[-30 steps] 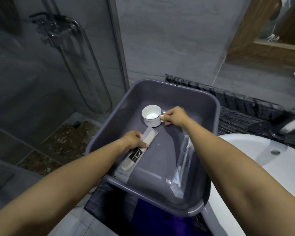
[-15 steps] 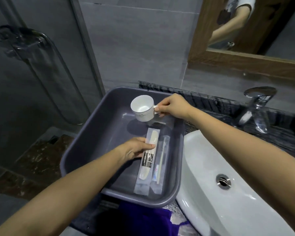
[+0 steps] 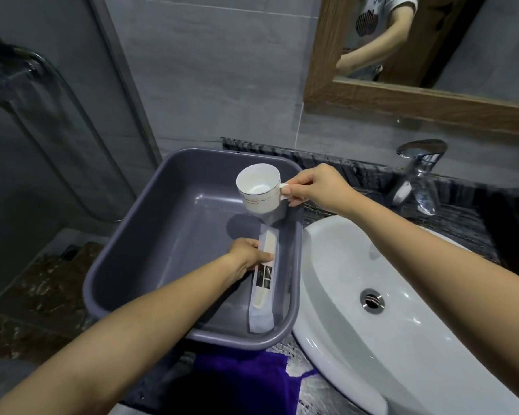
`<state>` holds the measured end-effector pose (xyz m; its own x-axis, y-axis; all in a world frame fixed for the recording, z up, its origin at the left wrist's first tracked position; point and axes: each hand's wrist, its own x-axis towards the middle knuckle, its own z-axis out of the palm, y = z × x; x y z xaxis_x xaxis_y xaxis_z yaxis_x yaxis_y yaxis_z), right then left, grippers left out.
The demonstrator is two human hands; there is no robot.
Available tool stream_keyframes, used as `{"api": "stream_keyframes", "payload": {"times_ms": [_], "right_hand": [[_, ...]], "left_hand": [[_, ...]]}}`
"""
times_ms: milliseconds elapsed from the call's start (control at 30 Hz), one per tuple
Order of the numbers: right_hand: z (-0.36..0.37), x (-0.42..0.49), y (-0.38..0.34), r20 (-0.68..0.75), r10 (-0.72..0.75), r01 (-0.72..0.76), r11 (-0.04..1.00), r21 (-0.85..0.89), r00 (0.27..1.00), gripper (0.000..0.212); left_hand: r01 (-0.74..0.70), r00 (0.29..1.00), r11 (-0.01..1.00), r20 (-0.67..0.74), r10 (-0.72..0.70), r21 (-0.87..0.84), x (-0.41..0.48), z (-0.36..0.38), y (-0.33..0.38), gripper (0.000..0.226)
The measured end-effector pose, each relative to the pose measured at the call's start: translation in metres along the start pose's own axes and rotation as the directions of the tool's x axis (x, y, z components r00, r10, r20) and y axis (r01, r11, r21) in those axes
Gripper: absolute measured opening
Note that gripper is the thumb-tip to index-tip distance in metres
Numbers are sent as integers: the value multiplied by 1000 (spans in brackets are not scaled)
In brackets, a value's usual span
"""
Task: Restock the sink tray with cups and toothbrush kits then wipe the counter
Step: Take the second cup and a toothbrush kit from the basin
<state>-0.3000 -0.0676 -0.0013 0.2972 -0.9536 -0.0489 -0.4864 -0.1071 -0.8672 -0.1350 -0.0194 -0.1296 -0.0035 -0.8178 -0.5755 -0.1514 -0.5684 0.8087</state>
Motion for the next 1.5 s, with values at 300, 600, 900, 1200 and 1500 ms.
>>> {"api": "stream_keyframes", "payload": {"times_ms": [300, 600, 900, 1200, 1500], "right_hand": [[-9, -11, -8, -47, -3, 5, 999, 42, 999, 18], [-21, -19, -11, -75, -7, 13, 996, 85, 997, 19], [-38, -38, -27, -95, -37, 49, 990, 132, 995, 15], [-91, -87, -52, -195, -83, 110, 985, 132, 977, 12], [-175, -175, -29, -358, -120, 177, 975, 132, 926, 9]], "left_hand": [[54, 986, 998, 157, -55, 11, -2, 2, 4, 30], [67, 963, 997, 261, -72, 28, -18, -6, 13, 26], [-52, 987, 991, 142, 69, -125, -37, -36, 44, 19], [-144, 985, 956, 59, 164, -255, -87, -33, 119, 11], [-133, 960, 963, 212, 184, -233, -128, 69, 165, 35]]}}
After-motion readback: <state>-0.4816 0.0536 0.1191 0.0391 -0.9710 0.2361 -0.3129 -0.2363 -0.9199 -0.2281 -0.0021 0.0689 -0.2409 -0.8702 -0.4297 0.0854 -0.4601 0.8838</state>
